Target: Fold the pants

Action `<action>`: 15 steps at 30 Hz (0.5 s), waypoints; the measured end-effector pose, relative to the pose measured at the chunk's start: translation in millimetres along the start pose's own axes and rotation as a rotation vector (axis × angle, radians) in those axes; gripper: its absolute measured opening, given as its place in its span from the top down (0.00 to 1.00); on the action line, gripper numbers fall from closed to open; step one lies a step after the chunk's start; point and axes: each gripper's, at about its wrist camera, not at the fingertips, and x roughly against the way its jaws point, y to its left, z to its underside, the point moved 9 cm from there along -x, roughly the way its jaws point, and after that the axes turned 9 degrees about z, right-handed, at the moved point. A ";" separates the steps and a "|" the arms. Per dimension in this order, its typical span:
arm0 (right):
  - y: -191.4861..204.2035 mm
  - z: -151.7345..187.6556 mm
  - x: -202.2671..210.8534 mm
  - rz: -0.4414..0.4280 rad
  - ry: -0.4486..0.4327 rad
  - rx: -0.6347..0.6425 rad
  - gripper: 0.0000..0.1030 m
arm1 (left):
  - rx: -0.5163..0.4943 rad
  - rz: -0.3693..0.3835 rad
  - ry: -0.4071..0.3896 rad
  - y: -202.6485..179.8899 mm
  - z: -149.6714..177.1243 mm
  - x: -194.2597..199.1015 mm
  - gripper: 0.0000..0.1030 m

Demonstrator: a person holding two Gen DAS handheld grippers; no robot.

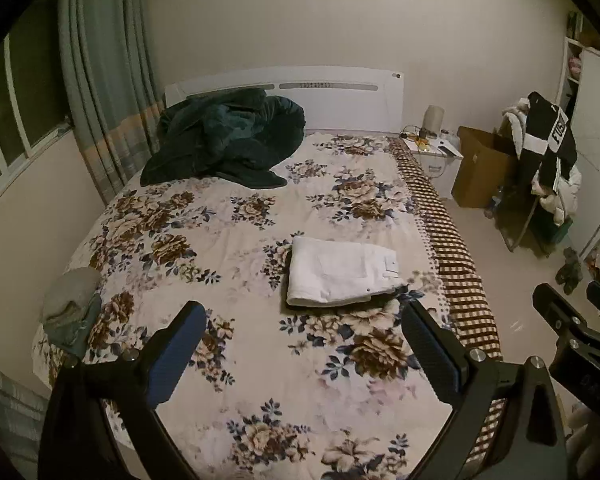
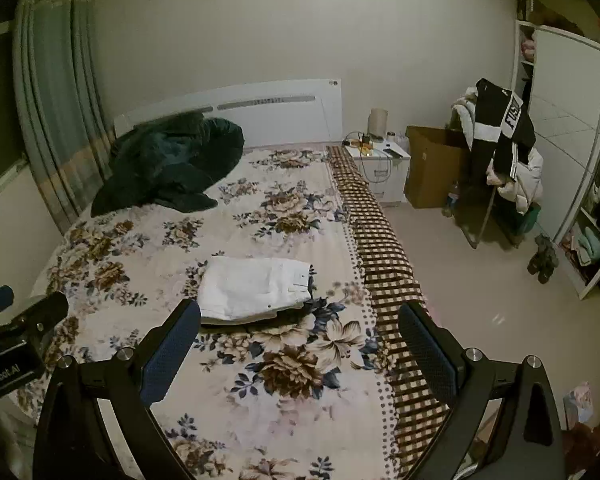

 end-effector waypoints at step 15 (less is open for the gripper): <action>-4.9 -9.0 94.6 0.013 -0.052 0.020 0.01 | 0.023 0.018 -0.036 2.4 8.1 51.6 0.00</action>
